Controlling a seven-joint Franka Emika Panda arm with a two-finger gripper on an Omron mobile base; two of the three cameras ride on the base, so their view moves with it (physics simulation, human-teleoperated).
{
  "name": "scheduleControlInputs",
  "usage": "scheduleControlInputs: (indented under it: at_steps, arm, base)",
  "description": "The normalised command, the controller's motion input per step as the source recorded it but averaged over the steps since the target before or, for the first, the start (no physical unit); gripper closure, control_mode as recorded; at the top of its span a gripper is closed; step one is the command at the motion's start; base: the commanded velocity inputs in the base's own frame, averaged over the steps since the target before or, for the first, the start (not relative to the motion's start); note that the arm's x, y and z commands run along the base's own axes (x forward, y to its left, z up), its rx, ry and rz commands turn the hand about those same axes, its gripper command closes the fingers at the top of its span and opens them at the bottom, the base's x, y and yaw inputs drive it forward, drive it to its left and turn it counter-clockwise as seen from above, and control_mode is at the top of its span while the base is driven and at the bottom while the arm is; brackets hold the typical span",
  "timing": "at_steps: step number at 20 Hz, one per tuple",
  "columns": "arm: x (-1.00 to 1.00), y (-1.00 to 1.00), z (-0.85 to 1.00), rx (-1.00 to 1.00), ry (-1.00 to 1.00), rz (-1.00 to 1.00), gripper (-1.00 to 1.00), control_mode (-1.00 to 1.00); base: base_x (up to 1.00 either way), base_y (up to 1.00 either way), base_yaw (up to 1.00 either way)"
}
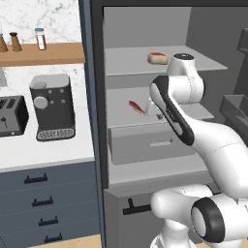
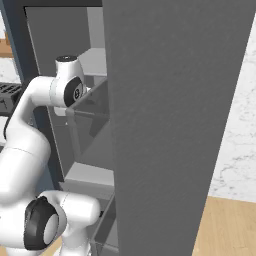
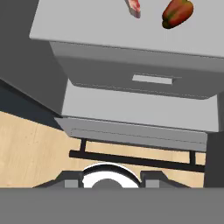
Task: Place one bell pepper and one steak in each tupperware on the nearby counter, to pack two identical lunches.
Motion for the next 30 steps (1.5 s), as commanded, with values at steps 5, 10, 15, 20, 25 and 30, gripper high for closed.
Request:
scheduleControlInputs:
  at_steps: [5, 10, 15, 20, 25, 30]
  arm:
    - [0.1, -0.27, 0.0, 0.06, 0.0, 0.01, -1.0, -1.0]
    - [0.12, -0.14, 0.3, -0.14, -0.12, 0.0, -1.0, -1.0]
    - [0.36, -0.31, 0.81, -0.04, -0.1, 0.0, -1.0, -1.0]
    - [0.57, -0.34, 0.66, 0.12, -0.3, 0.01, -1.0, -1.0]
    - [0.74, -0.13, 0.48, 0.05, -0.14, 0.01, -1.0, -1.0]
    - [0.8, 0.0, 0.57, -0.05, 0.0, 0.03, -1.0, -1.0]
  base:
    - [0.0, 0.0, 0.0]
    - [0.0, 0.0, 0.0]
    - [0.0, 0.0, 0.0]
    - [0.0, 0.0, 0.0]
    - [0.0, 0.0, 0.0]
    - [0.0, 0.0, 0.0]
